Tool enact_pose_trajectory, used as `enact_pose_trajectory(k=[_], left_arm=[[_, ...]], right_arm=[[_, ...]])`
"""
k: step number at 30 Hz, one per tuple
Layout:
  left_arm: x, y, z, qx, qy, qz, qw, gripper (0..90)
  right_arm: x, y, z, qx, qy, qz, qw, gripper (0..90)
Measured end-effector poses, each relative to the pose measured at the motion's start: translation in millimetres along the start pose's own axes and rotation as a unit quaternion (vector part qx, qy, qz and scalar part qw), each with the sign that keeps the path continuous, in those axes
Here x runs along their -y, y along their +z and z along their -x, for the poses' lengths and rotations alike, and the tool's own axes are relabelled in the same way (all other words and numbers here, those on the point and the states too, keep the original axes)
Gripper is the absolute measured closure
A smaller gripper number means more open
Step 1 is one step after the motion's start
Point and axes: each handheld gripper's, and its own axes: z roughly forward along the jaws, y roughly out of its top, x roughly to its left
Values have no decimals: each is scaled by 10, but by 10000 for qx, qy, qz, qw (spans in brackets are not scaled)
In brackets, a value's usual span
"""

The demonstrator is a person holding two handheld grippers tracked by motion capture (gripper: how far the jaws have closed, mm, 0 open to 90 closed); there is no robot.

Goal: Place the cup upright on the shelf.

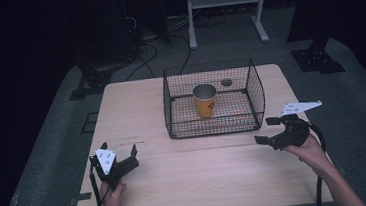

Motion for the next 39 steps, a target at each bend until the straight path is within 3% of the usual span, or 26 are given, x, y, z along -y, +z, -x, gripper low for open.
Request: enact_pose_trajectory(k=[39], left_arm=[[0, -3, 1, -1, 7, 3, 10000, 8]], right_arm=[[699, -252, 15, 293, 419, 230, 9984, 11]])
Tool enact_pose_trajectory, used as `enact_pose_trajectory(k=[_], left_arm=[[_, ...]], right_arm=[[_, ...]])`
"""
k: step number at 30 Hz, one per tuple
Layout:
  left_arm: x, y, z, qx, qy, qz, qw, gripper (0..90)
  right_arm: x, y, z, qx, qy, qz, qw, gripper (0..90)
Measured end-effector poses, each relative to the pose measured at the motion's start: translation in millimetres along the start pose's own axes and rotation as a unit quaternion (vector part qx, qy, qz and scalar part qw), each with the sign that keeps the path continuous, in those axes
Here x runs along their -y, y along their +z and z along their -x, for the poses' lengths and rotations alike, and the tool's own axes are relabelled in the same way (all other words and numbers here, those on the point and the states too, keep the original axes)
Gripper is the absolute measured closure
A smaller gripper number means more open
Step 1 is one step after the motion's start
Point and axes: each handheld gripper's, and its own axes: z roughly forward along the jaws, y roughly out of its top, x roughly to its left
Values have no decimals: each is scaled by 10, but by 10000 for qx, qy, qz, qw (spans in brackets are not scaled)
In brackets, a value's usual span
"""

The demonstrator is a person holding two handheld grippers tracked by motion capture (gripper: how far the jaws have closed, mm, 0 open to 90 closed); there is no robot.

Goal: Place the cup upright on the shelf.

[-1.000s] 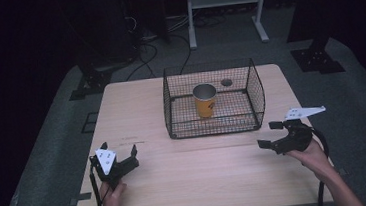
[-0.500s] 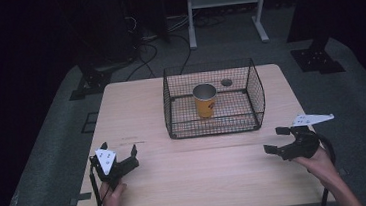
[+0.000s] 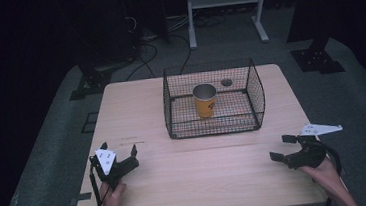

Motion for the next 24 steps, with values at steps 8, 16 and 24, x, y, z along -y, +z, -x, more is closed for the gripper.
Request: enact_pose_trajectory(k=[8, 16, 24], left_arm=[[0, 0, 3, -3, -1, 5, 10000, 8], [0, 2, 2, -3, 1, 3, 10000, 8], [-1, 4, 3, -14, 7, -3, 10000, 8]], right_arm=[[153, -47, -30, 127, 69, 119, 9998, 11], [283, -107, -87, 275, 173, 419, 9986, 11], [439, -94, -235, 526, 225, 912, 9942, 11]])
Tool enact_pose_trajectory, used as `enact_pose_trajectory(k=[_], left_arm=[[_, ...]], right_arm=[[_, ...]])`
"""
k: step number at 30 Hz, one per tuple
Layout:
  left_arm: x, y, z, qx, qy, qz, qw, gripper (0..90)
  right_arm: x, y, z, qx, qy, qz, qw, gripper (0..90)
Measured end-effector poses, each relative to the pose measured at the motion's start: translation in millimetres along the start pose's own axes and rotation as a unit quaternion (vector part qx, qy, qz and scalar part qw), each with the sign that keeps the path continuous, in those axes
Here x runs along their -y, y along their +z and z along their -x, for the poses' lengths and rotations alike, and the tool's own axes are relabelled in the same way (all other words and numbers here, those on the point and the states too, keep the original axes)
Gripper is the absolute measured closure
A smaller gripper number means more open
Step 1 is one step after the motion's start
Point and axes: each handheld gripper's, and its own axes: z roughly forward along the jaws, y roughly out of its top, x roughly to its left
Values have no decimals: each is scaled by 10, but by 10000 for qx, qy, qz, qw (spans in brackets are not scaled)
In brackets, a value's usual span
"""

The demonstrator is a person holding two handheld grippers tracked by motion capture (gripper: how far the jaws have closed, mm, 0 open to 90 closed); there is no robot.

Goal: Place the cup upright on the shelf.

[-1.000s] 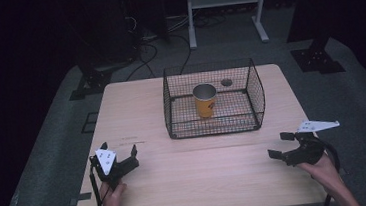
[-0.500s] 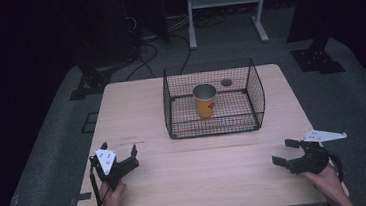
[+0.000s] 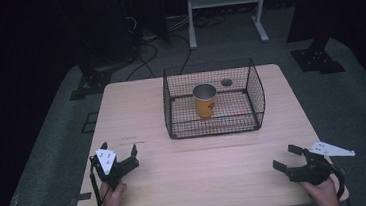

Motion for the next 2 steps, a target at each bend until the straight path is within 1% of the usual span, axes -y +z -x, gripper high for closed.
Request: enact_pose_trajectory(k=[2], left_arm=[[0, 2, -6, -4, -26, -2, 10000, 8]], right_arm=[[9, -12, -48, 119, -143, 22, 9998, 11]])
